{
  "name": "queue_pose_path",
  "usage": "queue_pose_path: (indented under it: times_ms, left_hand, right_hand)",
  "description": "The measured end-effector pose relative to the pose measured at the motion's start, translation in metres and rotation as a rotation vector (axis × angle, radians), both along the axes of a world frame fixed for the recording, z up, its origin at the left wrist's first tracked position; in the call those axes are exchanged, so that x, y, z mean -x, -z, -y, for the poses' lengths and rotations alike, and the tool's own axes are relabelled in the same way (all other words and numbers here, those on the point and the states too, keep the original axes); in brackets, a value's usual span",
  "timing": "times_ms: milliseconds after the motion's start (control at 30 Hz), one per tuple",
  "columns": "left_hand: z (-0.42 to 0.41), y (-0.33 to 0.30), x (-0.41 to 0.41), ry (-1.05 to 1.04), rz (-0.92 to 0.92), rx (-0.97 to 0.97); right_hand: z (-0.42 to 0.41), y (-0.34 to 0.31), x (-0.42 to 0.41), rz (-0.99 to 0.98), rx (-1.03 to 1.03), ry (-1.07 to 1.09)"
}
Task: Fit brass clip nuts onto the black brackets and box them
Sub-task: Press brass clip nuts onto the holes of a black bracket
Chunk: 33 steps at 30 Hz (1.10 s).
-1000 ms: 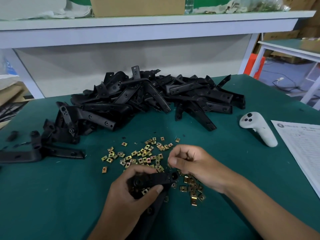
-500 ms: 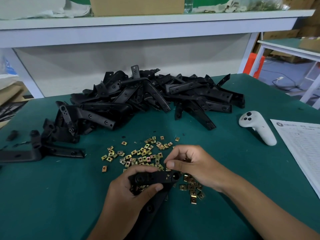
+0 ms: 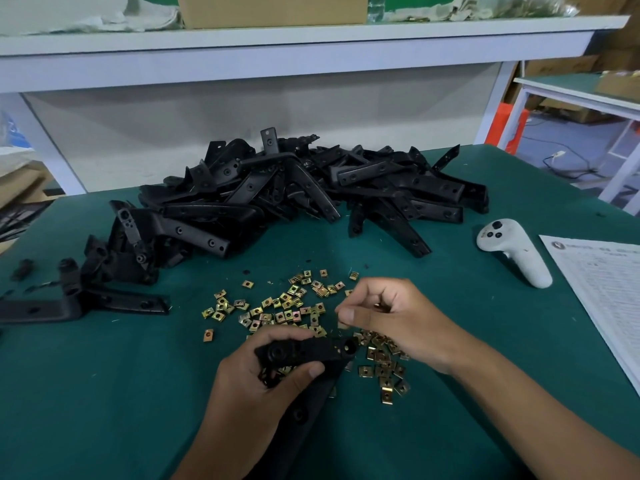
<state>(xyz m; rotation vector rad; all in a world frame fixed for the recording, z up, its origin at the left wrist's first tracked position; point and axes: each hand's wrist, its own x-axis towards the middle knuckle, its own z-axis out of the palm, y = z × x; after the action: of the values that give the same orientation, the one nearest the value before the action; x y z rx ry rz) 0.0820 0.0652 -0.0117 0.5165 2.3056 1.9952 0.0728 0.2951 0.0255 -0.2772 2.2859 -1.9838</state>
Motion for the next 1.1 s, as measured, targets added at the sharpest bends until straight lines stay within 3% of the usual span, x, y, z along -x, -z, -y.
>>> queue_pose_path:
  times_ms: [367,1100]
  left_hand:
    - [0.000,-0.002,-0.001,-0.006,-0.010,0.034]
    - [-0.004,-0.013,-0.006,-0.054,-0.010,-0.015]
  right_hand:
    - [0.007,0.003,-0.004,0.007,-0.063,-0.071]
    - [0.012,0.002,-0.006,-0.067,-0.076,0.004]
